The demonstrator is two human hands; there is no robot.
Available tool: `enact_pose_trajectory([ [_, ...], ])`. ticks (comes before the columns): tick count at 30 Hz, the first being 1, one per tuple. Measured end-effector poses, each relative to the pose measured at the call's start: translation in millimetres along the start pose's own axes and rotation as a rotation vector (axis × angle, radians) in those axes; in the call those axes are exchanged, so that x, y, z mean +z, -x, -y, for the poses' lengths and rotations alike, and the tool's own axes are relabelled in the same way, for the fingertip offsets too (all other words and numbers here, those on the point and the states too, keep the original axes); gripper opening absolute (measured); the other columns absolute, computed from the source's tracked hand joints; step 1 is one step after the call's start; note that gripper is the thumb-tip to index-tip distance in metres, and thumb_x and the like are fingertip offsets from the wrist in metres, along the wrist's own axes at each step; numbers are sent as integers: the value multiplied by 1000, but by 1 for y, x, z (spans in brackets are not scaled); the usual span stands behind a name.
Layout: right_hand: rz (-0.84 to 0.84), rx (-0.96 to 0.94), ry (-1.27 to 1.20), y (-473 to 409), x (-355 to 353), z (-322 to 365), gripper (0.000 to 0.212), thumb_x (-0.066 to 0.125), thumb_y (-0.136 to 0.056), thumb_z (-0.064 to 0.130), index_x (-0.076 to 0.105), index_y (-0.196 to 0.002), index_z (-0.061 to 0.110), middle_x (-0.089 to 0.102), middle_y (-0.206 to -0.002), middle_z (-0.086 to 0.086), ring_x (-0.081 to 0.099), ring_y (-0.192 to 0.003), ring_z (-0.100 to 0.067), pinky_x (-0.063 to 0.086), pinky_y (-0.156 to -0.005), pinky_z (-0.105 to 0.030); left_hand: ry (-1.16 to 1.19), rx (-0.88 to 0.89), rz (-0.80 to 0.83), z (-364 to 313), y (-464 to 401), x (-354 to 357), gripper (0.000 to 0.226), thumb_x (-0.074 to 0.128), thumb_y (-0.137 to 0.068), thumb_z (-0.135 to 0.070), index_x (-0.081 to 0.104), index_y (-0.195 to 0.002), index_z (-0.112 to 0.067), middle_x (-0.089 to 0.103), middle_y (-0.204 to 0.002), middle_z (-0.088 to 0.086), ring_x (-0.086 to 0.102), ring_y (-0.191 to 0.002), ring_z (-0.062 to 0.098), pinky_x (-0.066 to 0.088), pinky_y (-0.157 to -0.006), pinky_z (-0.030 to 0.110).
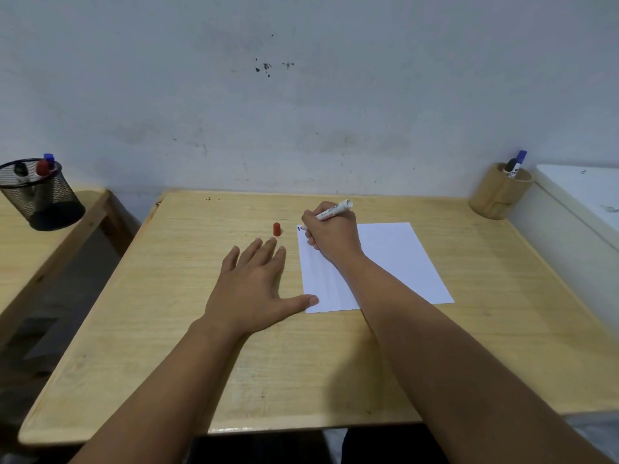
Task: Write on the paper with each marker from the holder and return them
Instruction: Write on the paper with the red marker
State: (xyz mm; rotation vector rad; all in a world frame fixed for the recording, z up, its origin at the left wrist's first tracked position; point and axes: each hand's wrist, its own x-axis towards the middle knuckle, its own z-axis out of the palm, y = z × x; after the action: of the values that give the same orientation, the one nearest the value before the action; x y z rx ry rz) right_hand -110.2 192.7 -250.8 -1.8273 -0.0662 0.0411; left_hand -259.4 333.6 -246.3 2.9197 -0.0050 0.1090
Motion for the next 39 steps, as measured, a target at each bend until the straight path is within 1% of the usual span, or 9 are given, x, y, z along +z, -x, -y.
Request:
enact_pose_trajectory([
  [4, 9, -5, 5, 0, 0, 1, 26, 72, -84, 26, 67, -79, 2, 75, -76, -19, 70, -57, -20, 58, -61, -35, 8, 0, -7, 0, 0, 0, 118, 29, -72, -100, 31, -161, -23, 17, -173, -1, 6, -161, 18, 6, -129, 52],
  [9, 6, -24, 59, -1, 2, 1, 24, 73, -83, 31, 70, -75, 8, 78, -74, -12, 78, -64, -31, 61, -61, -36, 7, 2, -14, 1, 0, 2, 117, 32, -72, -100, 32, -161, -23, 18, -173, -2, 6, -161, 18, 5, -129, 51],
  [18, 12, -41, 83, 0, 1, 1, 23, 72, -84, 29, 67, -70, 11, 77, -74, -15, 73, -59, -20, 60, -60, -35, 11, -1, -9, 1, 1, 0, 118, 30, -72, -100, 31, -161, -24, 16, -173, -2, 5, -161, 17, 3, -129, 51],
  [26, -8, 35, -116, -3, -2, 2, 29, 77, -90, 29, 65, -78, 5, 75, -74, -21, 69, -58, -21, 58, -61, -34, 33, 8, -11, -1, 3, -1, 118, 32, -71, -100, 33, -160, -24, 18, -173, -3, 6, -161, 16, 3, -129, 50],
  [28, 13, 66, -167, -4, -2, 6, 33, 84, -89, 35, 64, -76, 13, 73, -70, -15, 66, -59, -23, 58, -59, -33, 115, -5, -51, -3, 3, -4, 106, 40, -72, -97, 45, -152, -28, 34, -166, -5, 22, -155, 14, 12, -127, 48],
  [30, 67, 94, -227, -5, -3, 10, 35, 88, -88, 35, 62, -77, 14, 70, -72, -14, 61, -61, -26, 53, -55, -30, 330, -98, -201, -2, -3, -7, 82, 51, -78, -86, 54, -138, -31, 52, -145, -9, 48, -136, 11, 30, -118, 47],
  [33, 115, 80, -226, -2, -7, 19, 36, 88, -89, 35, 61, -81, 13, 67, -68, -6, 55, -60, -22, 45, -50, -27, 520, -246, -424, 4, -26, -10, 52, 58, -93, -60, 55, -137, -33, 57, -134, -6, 63, -115, 14, 51, -97, 49],
  [36, 89, -34, -167, 5, -13, 31, 39, 87, -90, 35, 59, -73, 14, 63, -61, 6, 58, -65, -19, 43, -56, -26, 369, -249, -340, 11, -50, -8, 47, 56, -100, -45, 53, -144, -32, 58, -137, -1, 64, -116, 23, 54, -91, 47],
  [39, 107, -73, -145, 11, -28, 45, 25, 86, -91, 20, 68, -86, 4, 69, -74, -8, 64, -60, -16, 46, -51, -21, 288, -223, -266, 13, -67, -8, 35, 59, -99, -38, 66, -132, -30, 68, -126, -1, 64, -113, 26, 54, -88, 45],
])
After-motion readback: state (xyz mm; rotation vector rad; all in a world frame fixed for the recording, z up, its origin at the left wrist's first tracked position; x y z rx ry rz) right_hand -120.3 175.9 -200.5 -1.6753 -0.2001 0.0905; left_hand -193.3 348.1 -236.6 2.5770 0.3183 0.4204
